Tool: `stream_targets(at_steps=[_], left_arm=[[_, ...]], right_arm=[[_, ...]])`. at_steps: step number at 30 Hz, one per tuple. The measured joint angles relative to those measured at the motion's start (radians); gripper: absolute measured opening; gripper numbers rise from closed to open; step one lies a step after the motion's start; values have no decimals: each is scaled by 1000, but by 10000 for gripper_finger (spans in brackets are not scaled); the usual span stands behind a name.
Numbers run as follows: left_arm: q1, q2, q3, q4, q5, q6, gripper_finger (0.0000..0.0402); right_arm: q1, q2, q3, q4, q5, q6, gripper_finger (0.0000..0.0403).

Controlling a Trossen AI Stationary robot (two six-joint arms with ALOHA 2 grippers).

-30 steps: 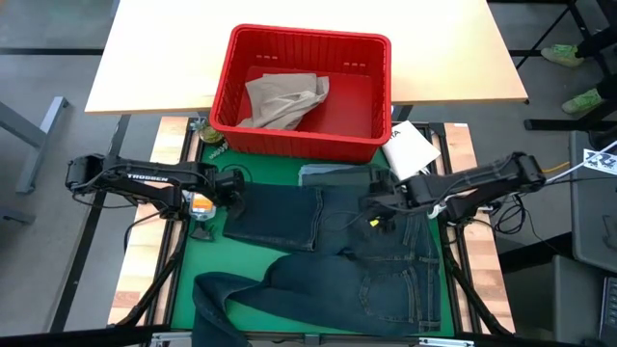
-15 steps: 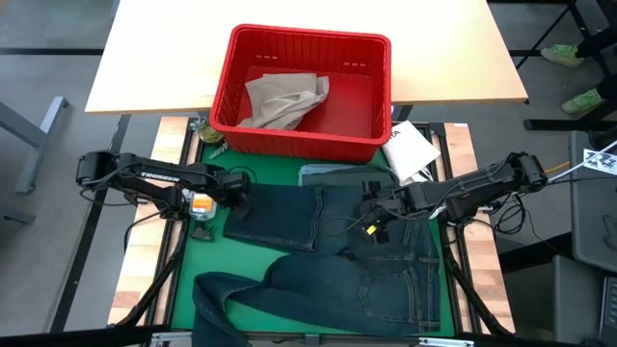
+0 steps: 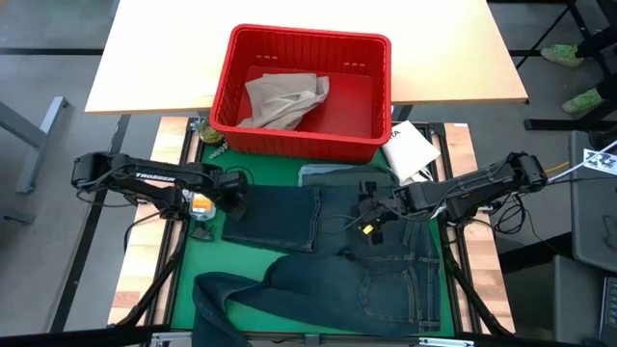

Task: Fold Laundry from Bin
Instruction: Fold the dark blue pants

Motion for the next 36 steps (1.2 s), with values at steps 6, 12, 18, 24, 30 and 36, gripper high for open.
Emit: stream_targets(at_steps=[6, 12, 18, 24, 30, 36], left_arm=[[-1, -97, 78, -255, -51, -11, 4], [0, -205, 186, -388, -137, -17, 2], [3, -252, 334, -591, -273, -43, 1], [31, -260, 464, -661, -312, -42, 1], [49, -260, 572, -620, -298, -42, 1], [48, -260, 601, -420, -186, -43, 0]], right_arm=[[0, 0, 0, 21, 0, 7, 175], [0, 0, 0, 47, 9, 7, 175], [0, 0, 0, 47, 19, 7, 175], [0, 0, 0, 108, 19, 7, 175], [0, 0, 0, 165, -16, 5, 175], [0, -18, 0, 162, -55, 3, 175]])
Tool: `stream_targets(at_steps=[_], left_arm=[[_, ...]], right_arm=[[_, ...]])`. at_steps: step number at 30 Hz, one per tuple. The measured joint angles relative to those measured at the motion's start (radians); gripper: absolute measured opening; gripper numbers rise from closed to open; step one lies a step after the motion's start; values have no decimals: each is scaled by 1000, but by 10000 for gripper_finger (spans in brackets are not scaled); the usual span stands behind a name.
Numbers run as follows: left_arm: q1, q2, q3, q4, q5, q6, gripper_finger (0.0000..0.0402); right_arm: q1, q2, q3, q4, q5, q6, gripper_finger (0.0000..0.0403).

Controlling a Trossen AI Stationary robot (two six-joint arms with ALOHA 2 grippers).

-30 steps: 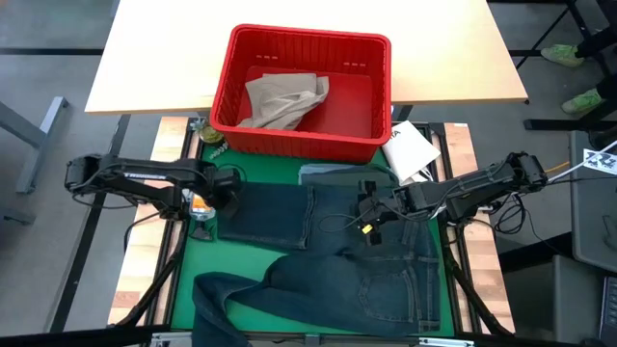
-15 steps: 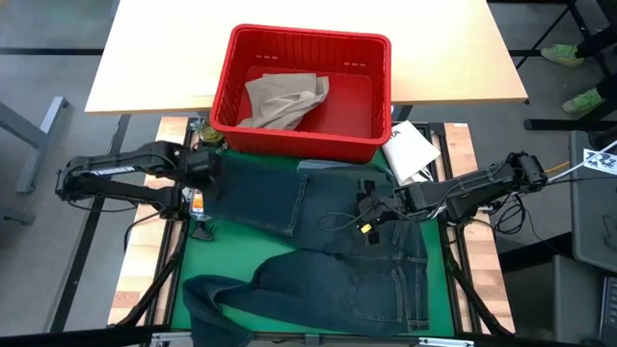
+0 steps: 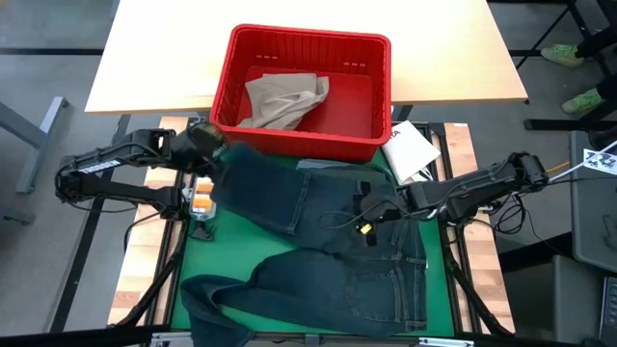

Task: Fold Laundry from Bin
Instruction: Fold the dark blue pants

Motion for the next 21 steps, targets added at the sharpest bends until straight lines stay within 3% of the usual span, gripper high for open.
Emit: stream_targets(at_steps=[4, 12, 21], left_arm=[[-7, 16, 1, 182, 88, -2, 0], [-100, 94, 1, 621, 137, -2, 0], [-227, 331, 1, 1092, 138, 9, 0]], right_arm=[[0, -49, 0, -1, -3, 0, 175], [-1, -169, 1, -1, 19, 0, 175], [-1, -256, 1, 1, 94, -1, 175]])
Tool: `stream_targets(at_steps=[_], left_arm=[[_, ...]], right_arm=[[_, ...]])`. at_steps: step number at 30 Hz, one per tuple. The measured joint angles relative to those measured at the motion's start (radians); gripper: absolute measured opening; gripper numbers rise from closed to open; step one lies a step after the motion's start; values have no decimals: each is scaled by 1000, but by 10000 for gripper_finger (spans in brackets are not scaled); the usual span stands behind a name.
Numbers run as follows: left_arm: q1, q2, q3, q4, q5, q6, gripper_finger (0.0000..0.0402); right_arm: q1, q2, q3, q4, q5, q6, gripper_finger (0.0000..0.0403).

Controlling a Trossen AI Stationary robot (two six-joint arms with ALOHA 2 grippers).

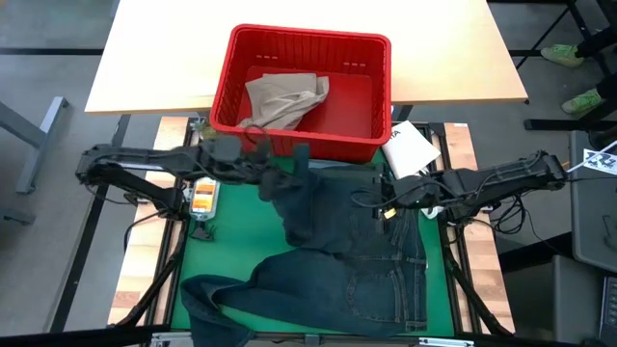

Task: Fold Laundry from Bin
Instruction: Fold the dark blue pants

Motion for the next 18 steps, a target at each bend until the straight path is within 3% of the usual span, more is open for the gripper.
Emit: stream_targets(at_steps=[7, 18], left_arm=[[-14, 204, 0, 286, 80, 24, 0], [-25, 402, 0, 550, 68, 20, 0]], right_arm=[[0, -37, 0, -4, -1, -2, 175], [0, -67, 0, -34, 38, -27, 175]])
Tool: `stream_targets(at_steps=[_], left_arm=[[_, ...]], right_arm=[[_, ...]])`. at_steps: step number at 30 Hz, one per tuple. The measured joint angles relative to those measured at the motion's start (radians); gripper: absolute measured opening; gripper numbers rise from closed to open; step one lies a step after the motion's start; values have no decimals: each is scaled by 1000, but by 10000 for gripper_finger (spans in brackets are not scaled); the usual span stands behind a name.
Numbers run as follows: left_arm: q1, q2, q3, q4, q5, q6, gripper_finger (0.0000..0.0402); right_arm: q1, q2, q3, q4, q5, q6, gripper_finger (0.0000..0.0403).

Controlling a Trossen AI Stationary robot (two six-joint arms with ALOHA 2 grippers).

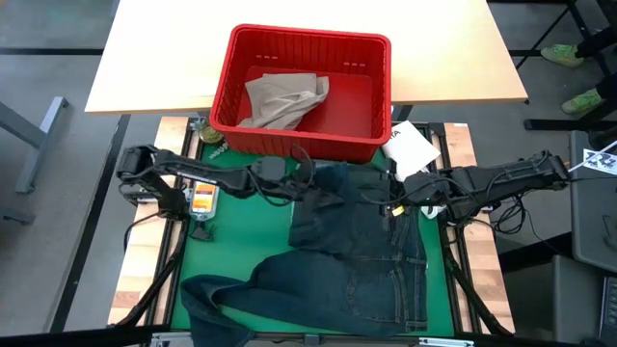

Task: Fold Laundry from Bin
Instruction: Fold the dark blue pants

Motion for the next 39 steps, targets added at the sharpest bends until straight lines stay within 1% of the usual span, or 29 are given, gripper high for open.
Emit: stream_targets(at_steps=[5, 10, 12, 15, 18, 22, 26, 29, 33, 37, 39], left_arm=[[-32, 100, 0, 142, -33, 0, 0], [-54, 203, 0, 331, -79, -1, 0], [-62, 243, 20, 362, -95, -1, 0], [-75, 305, 104, 356, -87, 1, 0], [-87, 378, 236, 342, -27, 37, 0], [-98, 470, 406, 209, -13, 83, 0], [-104, 557, 522, 104, -14, 117, 6], [-106, 610, 561, 87, -30, 137, 9], [-106, 667, 561, 84, -84, 138, 10], [-101, 697, 561, 84, -157, 139, 11], [-97, 697, 561, 81, -175, 139, 11]], right_arm=[[0, -59, 0, 21, 26, 0, 175], [0, -97, 0, 17, 77, 7, 175], [0, -100, 0, 20, 93, 8, 175], [0, -99, 0, 17, 110, 9, 175], [0, -99, 0, 18, 112, 9, 175], [0, -100, 0, 17, 98, 9, 175], [0, -119, 0, 20, 66, 10, 175], [0, -127, 0, 11, 62, 10, 175], [0, -128, 0, 11, 55, 10, 175], [0, -128, 0, 11, 55, 10, 175], [0, -128, 0, 11, 55, 10, 175]])
